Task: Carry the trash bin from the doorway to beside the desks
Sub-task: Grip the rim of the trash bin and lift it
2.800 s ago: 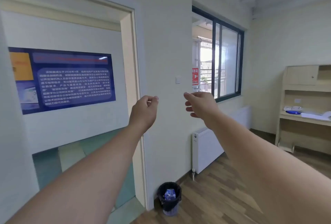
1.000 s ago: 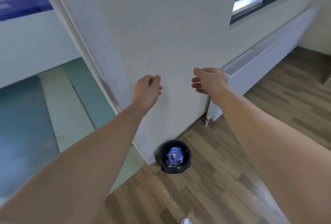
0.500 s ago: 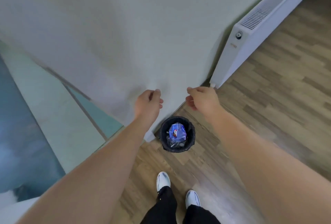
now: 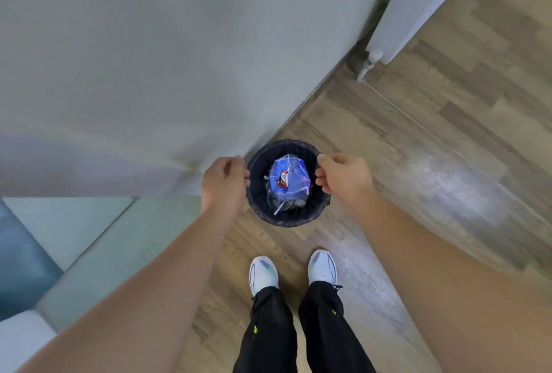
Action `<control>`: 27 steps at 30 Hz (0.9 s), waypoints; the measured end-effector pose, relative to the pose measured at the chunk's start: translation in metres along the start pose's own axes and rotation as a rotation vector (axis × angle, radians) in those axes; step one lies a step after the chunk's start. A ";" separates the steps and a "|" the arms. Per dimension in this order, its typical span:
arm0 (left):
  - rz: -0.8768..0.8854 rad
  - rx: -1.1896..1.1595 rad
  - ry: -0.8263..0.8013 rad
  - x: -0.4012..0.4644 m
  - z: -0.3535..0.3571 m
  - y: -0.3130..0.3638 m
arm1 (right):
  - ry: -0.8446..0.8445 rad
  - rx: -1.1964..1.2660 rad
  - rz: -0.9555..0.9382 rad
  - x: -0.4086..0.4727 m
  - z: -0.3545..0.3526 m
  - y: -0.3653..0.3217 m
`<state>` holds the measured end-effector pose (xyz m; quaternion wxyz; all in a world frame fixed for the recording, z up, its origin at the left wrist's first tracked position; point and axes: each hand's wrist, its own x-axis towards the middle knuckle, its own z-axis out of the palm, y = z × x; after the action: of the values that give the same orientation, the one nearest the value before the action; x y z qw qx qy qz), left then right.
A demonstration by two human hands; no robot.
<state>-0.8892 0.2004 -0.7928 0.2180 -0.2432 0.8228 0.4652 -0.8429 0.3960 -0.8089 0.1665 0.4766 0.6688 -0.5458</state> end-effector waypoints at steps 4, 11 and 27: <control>-0.032 0.125 -0.004 0.056 0.046 -0.074 | 0.067 -0.033 0.052 0.078 0.025 0.073; -0.086 0.250 0.094 0.116 0.090 -0.153 | 0.216 -0.106 0.078 0.148 0.051 0.146; -0.021 0.247 0.038 0.126 0.093 -0.138 | 0.254 -0.078 0.056 0.146 0.040 0.141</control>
<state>-0.8931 0.1943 -1.0014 0.2354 -0.2319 0.8752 0.3533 -0.8110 0.4203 -1.0120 0.1140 0.5534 0.6916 -0.4499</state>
